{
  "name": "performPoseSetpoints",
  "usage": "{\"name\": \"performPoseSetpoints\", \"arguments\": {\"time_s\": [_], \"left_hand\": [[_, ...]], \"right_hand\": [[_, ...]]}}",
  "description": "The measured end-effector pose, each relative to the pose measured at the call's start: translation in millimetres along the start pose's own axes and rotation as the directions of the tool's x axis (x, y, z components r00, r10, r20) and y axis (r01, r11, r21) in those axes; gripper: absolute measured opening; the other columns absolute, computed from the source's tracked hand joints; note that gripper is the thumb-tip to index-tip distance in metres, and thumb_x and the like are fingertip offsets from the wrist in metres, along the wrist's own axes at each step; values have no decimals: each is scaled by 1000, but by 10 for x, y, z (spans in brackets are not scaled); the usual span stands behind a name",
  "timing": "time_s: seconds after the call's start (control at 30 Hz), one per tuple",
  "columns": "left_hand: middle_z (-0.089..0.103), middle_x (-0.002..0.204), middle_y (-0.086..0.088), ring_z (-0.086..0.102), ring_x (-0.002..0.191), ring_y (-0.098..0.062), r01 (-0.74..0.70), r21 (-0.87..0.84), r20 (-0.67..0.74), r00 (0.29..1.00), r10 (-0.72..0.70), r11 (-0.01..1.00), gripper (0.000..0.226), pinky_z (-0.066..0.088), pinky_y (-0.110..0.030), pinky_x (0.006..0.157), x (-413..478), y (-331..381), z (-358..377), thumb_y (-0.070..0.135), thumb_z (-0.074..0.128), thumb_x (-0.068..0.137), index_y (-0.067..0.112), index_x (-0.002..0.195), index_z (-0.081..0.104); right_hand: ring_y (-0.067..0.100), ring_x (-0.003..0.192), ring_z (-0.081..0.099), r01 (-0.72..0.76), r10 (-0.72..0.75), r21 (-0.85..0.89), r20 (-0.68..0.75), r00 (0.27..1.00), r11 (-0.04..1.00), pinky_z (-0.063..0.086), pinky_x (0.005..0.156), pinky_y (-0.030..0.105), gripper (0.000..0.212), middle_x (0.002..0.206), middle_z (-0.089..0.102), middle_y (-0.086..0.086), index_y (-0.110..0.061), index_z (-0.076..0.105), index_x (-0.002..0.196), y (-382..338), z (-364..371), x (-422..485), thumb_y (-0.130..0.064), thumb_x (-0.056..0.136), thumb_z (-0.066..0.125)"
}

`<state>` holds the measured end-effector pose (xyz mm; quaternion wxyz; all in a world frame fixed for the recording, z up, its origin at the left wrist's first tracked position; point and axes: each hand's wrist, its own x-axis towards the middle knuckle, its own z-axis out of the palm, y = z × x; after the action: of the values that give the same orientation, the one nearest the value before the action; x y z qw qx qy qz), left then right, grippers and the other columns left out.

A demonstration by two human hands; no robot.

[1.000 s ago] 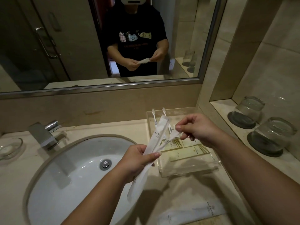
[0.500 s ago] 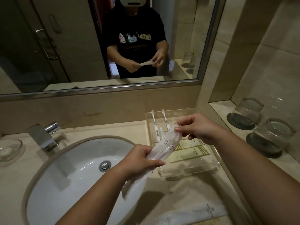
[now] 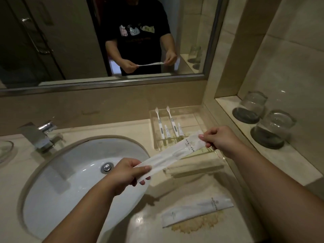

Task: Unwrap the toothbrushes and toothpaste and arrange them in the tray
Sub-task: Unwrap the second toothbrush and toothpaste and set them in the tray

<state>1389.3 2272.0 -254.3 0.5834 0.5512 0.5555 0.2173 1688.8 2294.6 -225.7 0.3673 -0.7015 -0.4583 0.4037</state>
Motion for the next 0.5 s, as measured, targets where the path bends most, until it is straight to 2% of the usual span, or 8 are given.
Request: {"name": "performPoseSetpoints", "arguments": {"time_s": [0.1, 0.17, 0.23, 0.33, 0.43, 0.5], "left_hand": [[70, 59, -10, 53, 43, -15, 29, 59, 31, 999, -31, 998, 22, 35, -21, 41, -2, -120, 252, 20, 68, 83, 3, 69, 65], [67, 57, -14, 50, 46, -19, 72, 131, 83, 993, -83, 989, 28, 33, -23, 43, -4, -269, 438, 24, 70, 80, 8, 58, 62], [57, 46, -9, 45, 41, -18, 119, 214, 100, 985, -143, 969, 36, 32, -22, 42, -23, -457, 597, 26, 72, 77, 11, 49, 56], [50, 37, -6, 42, 32, -14, 184, 272, 60, 976, -208, 944, 43, 33, -20, 43, -85, -710, 756, 29, 74, 76, 11, 44, 51], [48, 36, -3, 47, 37, -15, 156, 412, 16, 984, -178, 898, 44, 36, -21, 47, -79, -843, 880, 31, 71, 76, 12, 42, 51], [42, 44, -5, 45, 46, -19, 86, 593, -4, 995, -104, 800, 42, 32, -26, 50, -64, -869, 964, 34, 66, 76, 12, 45, 47]], "right_hand": [[14, 47, 56, -51, 51, 7, -135, 990, 999, 47, 48, 27, 13, 58, 61, 8, -1, 65, 71, 344, -11, -232, -9, 77, 73], [15, 52, 61, -131, 96, -164, -205, 974, 978, 48, 54, 28, 15, 59, 65, 6, -5, 65, 68, 627, 9, -440, -14, 79, 71], [19, 63, 64, -240, 157, -349, -250, 955, 906, 46, 61, 26, 22, 63, 67, 6, -9, 62, 63, 908, 70, -664, -20, 81, 69], [23, 75, 62, -344, 207, -432, -334, 920, 833, 40, 64, 24, 19, 77, 68, 11, -11, 59, 67, 1231, 143, -914, -21, 82, 67], [28, 81, 61, -361, 197, -450, -372, 907, 817, 40, 65, 28, 14, 85, 68, 16, -9, 61, 73, 1416, 201, -1025, -19, 84, 64], [28, 81, 59, -358, 170, -457, -403, 899, 814, 38, 64, 27, 14, 86, 67, 16, -6, 62, 78, 1487, 245, -1035, -17, 86, 61]]}}
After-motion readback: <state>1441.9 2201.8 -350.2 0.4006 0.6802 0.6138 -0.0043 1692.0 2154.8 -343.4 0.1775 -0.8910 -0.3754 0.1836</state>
